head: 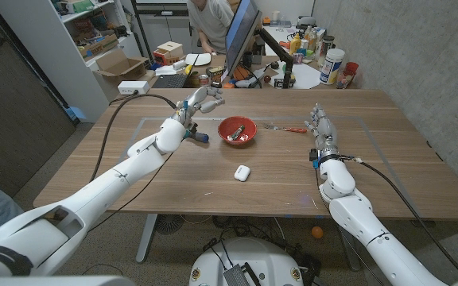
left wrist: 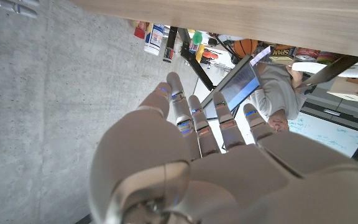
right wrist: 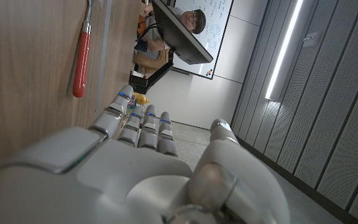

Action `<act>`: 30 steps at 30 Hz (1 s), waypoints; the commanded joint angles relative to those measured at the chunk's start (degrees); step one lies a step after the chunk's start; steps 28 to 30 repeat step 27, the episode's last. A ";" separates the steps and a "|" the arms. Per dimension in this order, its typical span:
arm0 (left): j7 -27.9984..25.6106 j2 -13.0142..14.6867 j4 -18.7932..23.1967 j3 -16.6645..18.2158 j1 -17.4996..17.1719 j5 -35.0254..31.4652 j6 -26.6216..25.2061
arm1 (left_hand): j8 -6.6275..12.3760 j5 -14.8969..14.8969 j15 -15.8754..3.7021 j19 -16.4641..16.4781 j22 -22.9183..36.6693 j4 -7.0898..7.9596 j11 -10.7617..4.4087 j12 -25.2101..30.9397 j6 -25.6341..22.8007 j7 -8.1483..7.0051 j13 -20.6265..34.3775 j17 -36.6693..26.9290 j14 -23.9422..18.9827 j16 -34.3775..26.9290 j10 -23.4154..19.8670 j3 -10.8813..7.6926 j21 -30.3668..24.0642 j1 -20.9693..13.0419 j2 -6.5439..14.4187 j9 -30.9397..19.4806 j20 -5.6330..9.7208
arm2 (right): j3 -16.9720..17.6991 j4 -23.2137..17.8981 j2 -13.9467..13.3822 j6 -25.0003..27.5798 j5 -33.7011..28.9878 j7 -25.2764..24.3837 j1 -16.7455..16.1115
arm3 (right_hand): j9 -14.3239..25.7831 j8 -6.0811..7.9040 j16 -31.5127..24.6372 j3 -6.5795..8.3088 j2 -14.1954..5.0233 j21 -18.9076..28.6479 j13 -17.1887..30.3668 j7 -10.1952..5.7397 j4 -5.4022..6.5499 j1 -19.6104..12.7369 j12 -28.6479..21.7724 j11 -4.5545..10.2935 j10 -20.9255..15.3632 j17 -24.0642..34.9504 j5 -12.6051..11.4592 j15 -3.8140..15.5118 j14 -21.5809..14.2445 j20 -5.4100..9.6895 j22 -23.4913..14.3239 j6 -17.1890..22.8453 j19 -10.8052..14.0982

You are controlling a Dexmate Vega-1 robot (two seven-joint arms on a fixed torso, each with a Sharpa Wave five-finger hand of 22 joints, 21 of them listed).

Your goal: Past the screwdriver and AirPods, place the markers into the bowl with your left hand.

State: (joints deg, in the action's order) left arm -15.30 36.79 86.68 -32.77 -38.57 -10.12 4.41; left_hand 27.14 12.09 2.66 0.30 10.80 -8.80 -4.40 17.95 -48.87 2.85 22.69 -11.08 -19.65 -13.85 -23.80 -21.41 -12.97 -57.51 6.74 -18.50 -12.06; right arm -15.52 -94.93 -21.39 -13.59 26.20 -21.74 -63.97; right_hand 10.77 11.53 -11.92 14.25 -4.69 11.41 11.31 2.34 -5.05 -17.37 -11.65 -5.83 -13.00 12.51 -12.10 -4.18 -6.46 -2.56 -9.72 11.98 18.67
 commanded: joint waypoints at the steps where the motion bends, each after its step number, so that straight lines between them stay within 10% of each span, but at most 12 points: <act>1: -1.01 4.73 1.70 6.24 -4.80 5.74 1.63 | -2.25 0.06 0.42 -0.06 0.14 0.78 0.47 -0.37 4.44 -1.30 0.29 -0.35 0.22 0.44 -0.21 -0.06 0.15 2.03 -0.14 0.66 -0.25 | -1.57 -2.27 -0.12 2.05 -2.16 -1.83 0.33 | 0.14 -0.10 -0.20 0.10 0.22 -0.17 0.10 -0.14 -0.32 0.22 -0.01 -0.21 -0.47 0.20 -0.26 0.15 -0.45 -0.40 -0.25 0.33 0.12; 6: 3.40 5.79 0.08 8.66 -6.59 13.19 4.72 | -9.47 0.89 1.18 1.11 0.25 3.57 2.47 -1.66 16.31 -1.01 -0.65 -0.64 0.38 0.88 -0.11 -0.37 -0.05 7.89 2.14 3.11 -0.21 | -2.36 -2.93 0.08 2.88 -3.12 -2.75 0.34 | 0.14 -0.10 -0.19 0.10 0.24 -0.17 0.10 -0.19 -0.35 0.23 0.00 -0.20 -0.47 0.20 -0.25 0.20 -0.44 -0.43 -0.25 0.35 0.12; 10: 8.56 6.47 -2.43 9.83 -6.79 19.09 7.05 | -16.92 1.80 2.23 4.81 0.37 4.99 6.81 -5.11 31.55 -0.06 -2.90 -0.51 2.13 2.10 4.89 -0.29 -1.06 13.76 1.71 5.96 -0.17 | -2.78 -3.41 0.44 3.09 -3.68 -3.63 0.05 | 0.14 -0.11 -0.19 0.09 0.24 -0.18 0.10 -0.22 -0.36 0.25 0.00 -0.26 -0.45 0.20 -0.25 0.17 -0.45 -0.41 -0.25 0.35 0.11; 14: 11.91 6.53 -3.91 10.73 -6.87 23.87 7.41 | -17.53 1.62 3.31 6.71 0.40 6.11 8.61 -6.13 39.65 1.73 -4.14 -0.49 3.83 2.64 7.19 0.24 -1.42 17.33 1.44 7.03 -0.29 | -3.16 -4.68 0.15 4.23 -4.34 -4.43 -0.49 | 0.14 -0.10 -0.19 0.10 0.22 -0.18 0.10 -0.31 -0.38 0.26 0.00 -0.23 -0.48 0.20 -0.25 0.17 -0.46 -0.42 -0.25 0.38 0.11; 30: 12.26 7.27 -4.58 10.57 -6.84 24.89 7.64 | -16.43 1.47 3.98 6.34 0.37 6.62 8.73 -6.19 38.85 1.91 -4.66 -0.47 5.41 2.96 7.96 0.51 -1.03 18.96 1.38 7.33 -0.31 | -4.48 -2.81 1.30 3.19 -4.83 -4.13 0.51 | 0.14 -0.13 -0.19 0.09 0.21 -0.19 0.10 -0.43 -0.41 0.31 0.01 -0.24 -0.45 0.21 -0.24 0.13 -0.44 -0.46 -0.25 0.36 0.07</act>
